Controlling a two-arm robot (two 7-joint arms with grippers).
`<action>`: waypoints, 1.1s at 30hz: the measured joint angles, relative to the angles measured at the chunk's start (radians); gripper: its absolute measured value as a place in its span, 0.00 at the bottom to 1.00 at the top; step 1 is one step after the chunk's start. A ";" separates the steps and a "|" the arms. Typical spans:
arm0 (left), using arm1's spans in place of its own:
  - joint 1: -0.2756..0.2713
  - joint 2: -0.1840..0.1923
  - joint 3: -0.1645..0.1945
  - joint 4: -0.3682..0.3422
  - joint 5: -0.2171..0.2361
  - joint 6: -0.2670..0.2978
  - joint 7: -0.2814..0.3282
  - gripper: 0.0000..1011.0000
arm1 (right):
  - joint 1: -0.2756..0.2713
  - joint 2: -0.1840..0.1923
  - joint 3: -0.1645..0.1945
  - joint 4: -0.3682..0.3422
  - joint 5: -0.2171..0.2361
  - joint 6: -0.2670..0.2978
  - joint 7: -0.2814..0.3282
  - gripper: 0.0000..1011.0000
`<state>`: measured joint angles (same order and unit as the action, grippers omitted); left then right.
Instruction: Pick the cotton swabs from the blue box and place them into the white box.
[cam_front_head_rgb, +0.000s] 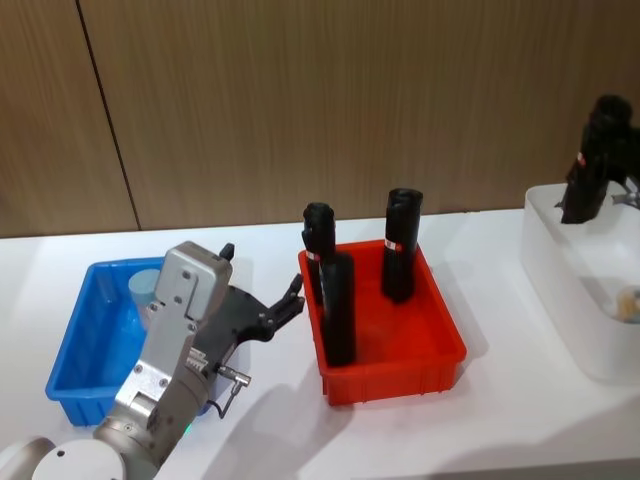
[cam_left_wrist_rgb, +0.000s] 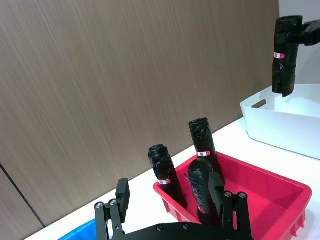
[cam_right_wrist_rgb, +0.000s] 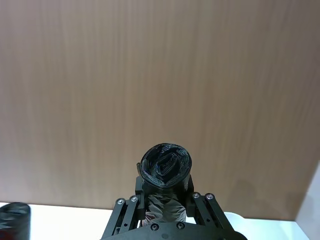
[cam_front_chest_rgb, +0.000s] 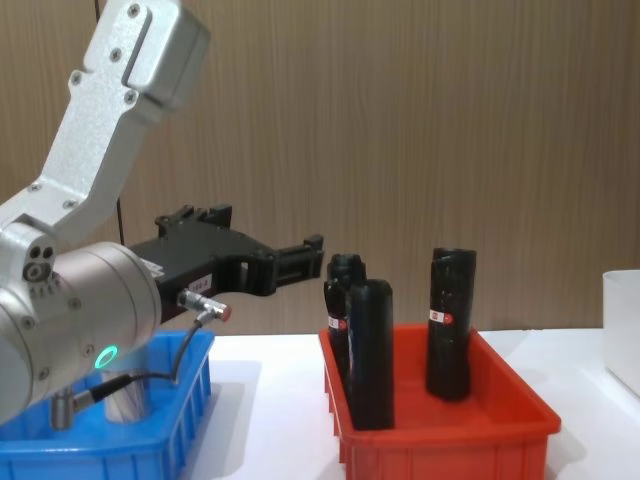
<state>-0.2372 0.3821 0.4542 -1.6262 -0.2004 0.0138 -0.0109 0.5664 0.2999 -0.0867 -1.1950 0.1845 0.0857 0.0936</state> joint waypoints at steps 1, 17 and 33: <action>0.000 0.000 0.000 0.000 0.000 0.000 0.000 0.99 | 0.006 0.000 0.000 0.010 -0.001 -0.003 -0.001 0.41; 0.000 0.000 0.000 0.000 0.000 0.000 0.000 0.99 | 0.137 -0.021 -0.007 0.331 -0.018 -0.092 -0.002 0.41; 0.000 0.000 0.000 0.000 0.000 0.000 0.000 0.99 | 0.190 -0.033 -0.007 0.459 -0.017 -0.155 0.002 0.89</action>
<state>-0.2372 0.3821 0.4543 -1.6262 -0.2004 0.0138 -0.0109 0.7561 0.2672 -0.0937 -0.7362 0.1680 -0.0691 0.0958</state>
